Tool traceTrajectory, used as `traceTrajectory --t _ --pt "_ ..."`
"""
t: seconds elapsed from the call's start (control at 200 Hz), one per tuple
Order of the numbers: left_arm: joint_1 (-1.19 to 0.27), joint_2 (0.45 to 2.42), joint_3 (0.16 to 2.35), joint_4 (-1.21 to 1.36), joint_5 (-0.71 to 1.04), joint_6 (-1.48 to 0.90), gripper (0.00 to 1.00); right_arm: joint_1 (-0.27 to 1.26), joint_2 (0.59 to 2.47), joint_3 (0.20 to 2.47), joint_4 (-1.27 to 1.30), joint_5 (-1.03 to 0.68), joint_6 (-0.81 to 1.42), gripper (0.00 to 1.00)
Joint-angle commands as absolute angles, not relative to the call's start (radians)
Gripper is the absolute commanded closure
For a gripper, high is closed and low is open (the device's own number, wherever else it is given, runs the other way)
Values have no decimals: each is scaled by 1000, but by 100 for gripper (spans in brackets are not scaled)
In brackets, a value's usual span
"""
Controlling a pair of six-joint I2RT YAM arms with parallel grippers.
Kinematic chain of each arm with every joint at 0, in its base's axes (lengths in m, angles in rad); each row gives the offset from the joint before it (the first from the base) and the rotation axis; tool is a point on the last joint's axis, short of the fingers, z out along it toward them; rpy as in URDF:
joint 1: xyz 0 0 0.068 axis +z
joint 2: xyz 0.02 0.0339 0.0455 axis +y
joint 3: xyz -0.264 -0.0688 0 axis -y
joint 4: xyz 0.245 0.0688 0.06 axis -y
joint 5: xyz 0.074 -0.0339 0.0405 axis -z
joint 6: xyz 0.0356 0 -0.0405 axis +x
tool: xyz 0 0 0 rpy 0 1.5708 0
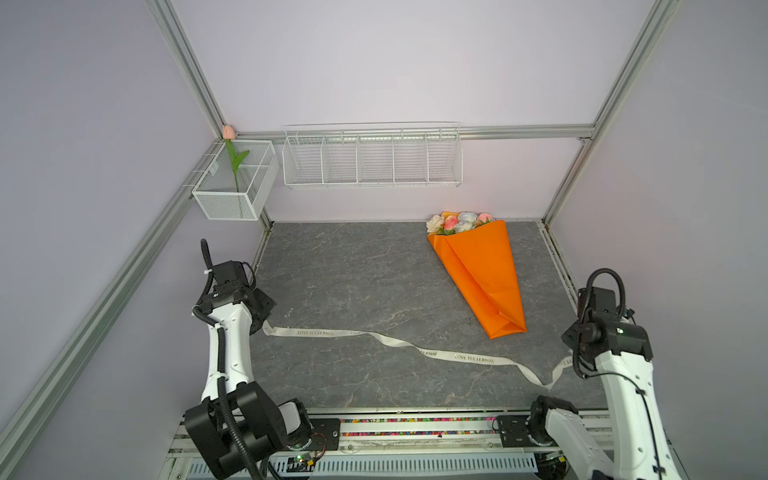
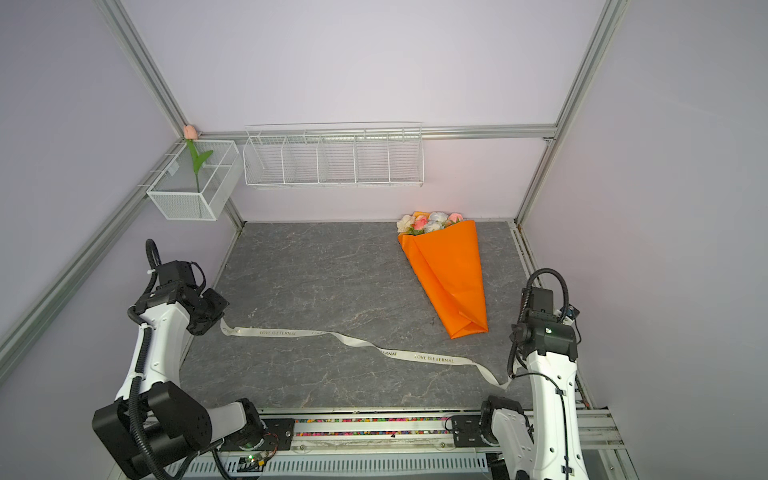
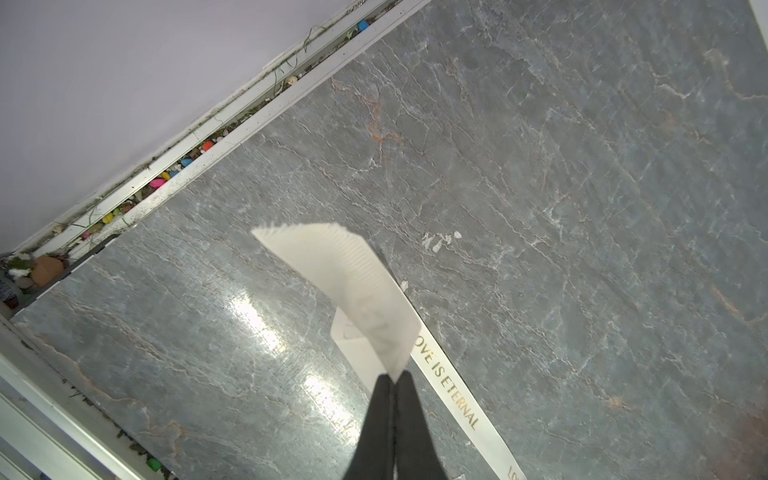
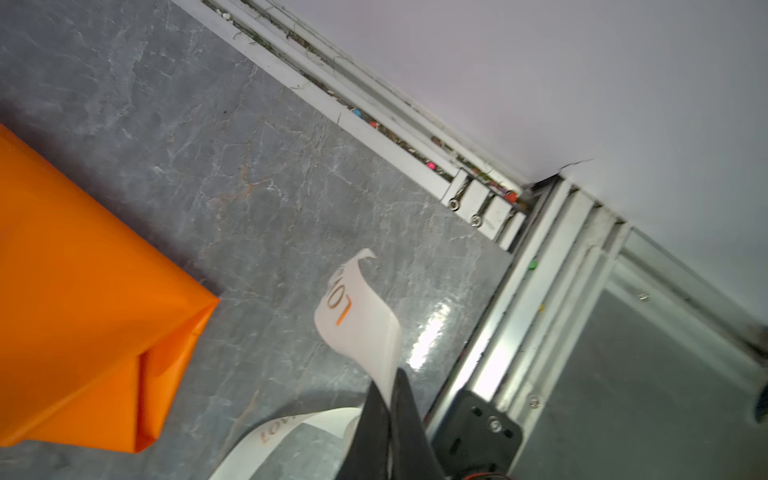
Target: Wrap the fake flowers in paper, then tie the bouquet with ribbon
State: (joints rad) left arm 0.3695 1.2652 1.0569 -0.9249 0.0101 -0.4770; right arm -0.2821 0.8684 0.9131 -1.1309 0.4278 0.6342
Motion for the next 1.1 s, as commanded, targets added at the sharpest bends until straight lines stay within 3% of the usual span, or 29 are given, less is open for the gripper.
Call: traceTrajectory --t 0.0,0.26,0.37,0.42,0.49,0.575,0.69,0.735,0.93,1.095 --pt "373 1304 1054 -922 17 -471 100 -362 910 831 -1004 230 590 94" --pt "374 1355 1021 -879 37 -450 100 -381 1011 792 -907 255 536 94" --pt "374 1383 1034 -891 29 -439 91 -383 1037 793 -892 273 524 91" --pt "373 1389 1037 -896 26 -437 80 -382 1048 797 -888 269 514 89" --pt "374 1390 1040 -903 22 -434 78 -382 1058 805 -871 275 485 92" --pt "374 1379 1044 -913 17 -436 64 -385 1076 827 -866 294 461 85" --pt "374 1354 1069 -940 3 -431 62 -386 1098 864 -844 257 410 88" --pt "374 1338 1080 -948 4 -430 61 -385 1102 870 -832 240 398 94" --pt "371 1282 1107 -943 211 -413 56 -385 1136 911 -826 203 406 94" --pt "315 1278 1103 -943 347 -407 55 -385 1154 886 -868 147 453 80"
